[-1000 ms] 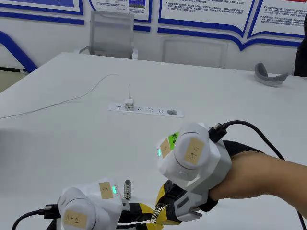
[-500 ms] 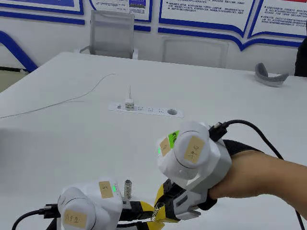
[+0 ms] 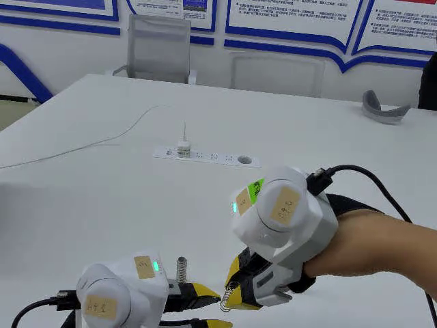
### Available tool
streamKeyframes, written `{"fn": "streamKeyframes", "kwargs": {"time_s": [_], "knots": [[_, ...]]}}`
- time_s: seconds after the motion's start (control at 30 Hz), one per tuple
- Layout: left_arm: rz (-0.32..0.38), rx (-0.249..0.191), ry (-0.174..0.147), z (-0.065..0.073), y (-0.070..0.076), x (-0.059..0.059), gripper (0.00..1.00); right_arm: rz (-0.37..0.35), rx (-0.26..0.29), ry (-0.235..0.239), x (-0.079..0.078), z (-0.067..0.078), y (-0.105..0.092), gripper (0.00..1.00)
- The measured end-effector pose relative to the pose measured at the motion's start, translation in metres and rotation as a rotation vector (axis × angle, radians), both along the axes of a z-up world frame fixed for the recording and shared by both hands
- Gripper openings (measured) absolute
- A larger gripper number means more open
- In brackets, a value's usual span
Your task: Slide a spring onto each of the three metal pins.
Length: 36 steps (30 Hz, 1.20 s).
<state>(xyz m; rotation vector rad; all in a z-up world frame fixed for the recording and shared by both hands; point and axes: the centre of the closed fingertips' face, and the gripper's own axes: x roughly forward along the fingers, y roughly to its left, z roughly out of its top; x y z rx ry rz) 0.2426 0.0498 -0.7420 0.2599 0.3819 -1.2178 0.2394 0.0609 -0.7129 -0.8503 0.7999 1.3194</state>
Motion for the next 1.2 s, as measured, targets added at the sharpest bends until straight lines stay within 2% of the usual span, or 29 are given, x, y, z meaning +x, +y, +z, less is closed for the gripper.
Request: {"fn": "streamKeyframes", "kwargs": {"time_s": [0.23, 0.53, 0.83, 1.2], "knots": [[0.014, -0.010, 0.020, 0.000, 0.003, 0.000, 0.28, -0.022, -0.002, -0.007, 0.004, 0.003, -0.009, 0.12], [0.033, -0.014, 0.022, 0.001, 0.011, 0.001, 0.32, -0.057, -0.004, -0.016, 0.011, 0.007, -0.021, 0.12], [0.056, -0.014, 0.028, -0.002, 0.016, 0.003, 0.36, -0.085, -0.002, -0.025, 0.016, 0.010, -0.030, 0.12], [0.090, -0.008, 0.037, -0.008, 0.029, 0.006, 0.41, -0.129, 0.000, -0.041, 0.025, 0.015, -0.045, 0.12]]}}
